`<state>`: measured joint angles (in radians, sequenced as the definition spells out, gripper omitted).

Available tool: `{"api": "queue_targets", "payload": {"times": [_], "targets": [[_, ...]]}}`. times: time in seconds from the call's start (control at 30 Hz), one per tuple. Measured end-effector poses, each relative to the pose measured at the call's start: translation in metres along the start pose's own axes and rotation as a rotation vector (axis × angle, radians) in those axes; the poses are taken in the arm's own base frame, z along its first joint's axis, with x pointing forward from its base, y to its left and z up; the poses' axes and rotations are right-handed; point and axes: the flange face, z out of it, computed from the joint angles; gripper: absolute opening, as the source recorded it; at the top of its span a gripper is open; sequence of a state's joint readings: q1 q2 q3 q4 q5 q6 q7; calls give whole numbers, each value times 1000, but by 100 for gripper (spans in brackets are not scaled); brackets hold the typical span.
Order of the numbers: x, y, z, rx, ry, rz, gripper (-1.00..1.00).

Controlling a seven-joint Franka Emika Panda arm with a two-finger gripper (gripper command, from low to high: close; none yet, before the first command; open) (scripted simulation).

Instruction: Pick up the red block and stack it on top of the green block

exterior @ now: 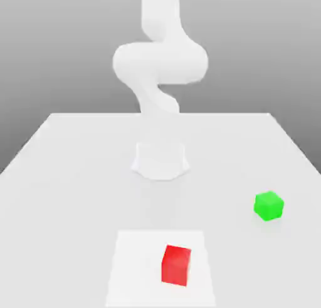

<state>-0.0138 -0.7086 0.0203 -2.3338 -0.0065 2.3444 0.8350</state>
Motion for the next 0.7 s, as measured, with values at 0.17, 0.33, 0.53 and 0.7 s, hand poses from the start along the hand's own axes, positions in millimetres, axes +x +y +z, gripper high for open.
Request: {"api": "queue_targets", "payload": {"times": [0.17, 0.33, 0.53, 0.7], "targets": [[-24, 13, 112, -136, -96, 41, 0], [-61, 45, 210, -264, -192, 82, 0], [-123, 101, 305, -414, -311, 135, 0], [-186, 156, 361, -534, -416, 179, 0]]}}
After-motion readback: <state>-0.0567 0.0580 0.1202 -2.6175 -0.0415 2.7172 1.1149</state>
